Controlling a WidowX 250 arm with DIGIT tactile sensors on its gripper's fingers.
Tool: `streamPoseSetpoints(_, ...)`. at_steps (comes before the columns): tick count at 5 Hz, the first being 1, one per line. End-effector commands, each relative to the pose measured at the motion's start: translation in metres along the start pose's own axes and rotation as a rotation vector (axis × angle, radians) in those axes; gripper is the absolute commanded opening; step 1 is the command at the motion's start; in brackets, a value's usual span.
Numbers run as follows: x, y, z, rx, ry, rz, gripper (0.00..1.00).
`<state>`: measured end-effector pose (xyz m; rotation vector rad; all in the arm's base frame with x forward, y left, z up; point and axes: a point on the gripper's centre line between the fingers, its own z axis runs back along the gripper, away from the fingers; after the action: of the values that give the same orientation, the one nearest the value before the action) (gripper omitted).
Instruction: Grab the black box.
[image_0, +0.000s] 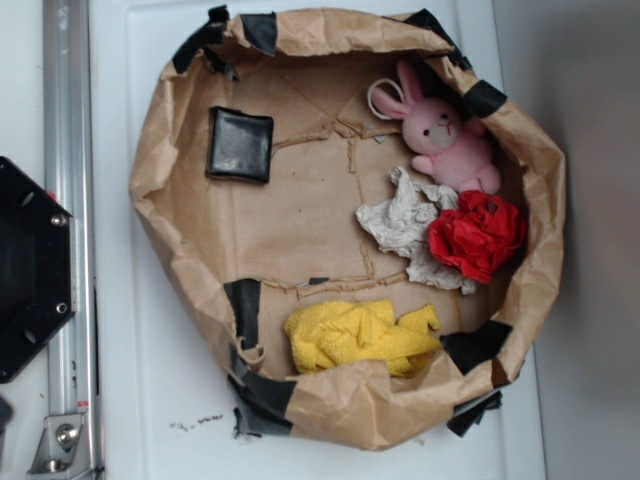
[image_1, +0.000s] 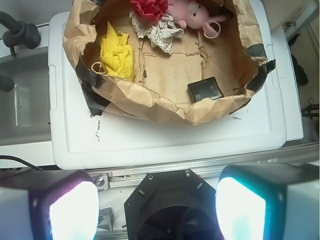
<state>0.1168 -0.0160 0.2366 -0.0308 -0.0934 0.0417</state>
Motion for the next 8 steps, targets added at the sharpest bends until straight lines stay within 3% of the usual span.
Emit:
streamPoseSetpoints(1, 0.0, 0.0, 0.0, 0.0, 0.0, 0.0, 1.0)
streamPoseSetpoints(2, 0.042, 0.028, -0.039, 0.111, 0.006, -0.101, 1.0)
streamPoseSetpoints(3, 0.063, 0.047, -0.059, 0.072, 0.01, -0.281, 1.0)
streamPoseSetpoints(5, 0.079, 0.069, -0.102, 0.017, 0.043, -0.432, 1.0)
streamPoseSetpoints(6, 0.096, 0.063, -0.118, -0.004, 0.054, -0.438, 1.0)
streamPoseSetpoints(8, 0.112, 0.028, -0.127, -0.008, 0.084, -0.447, 1.0)
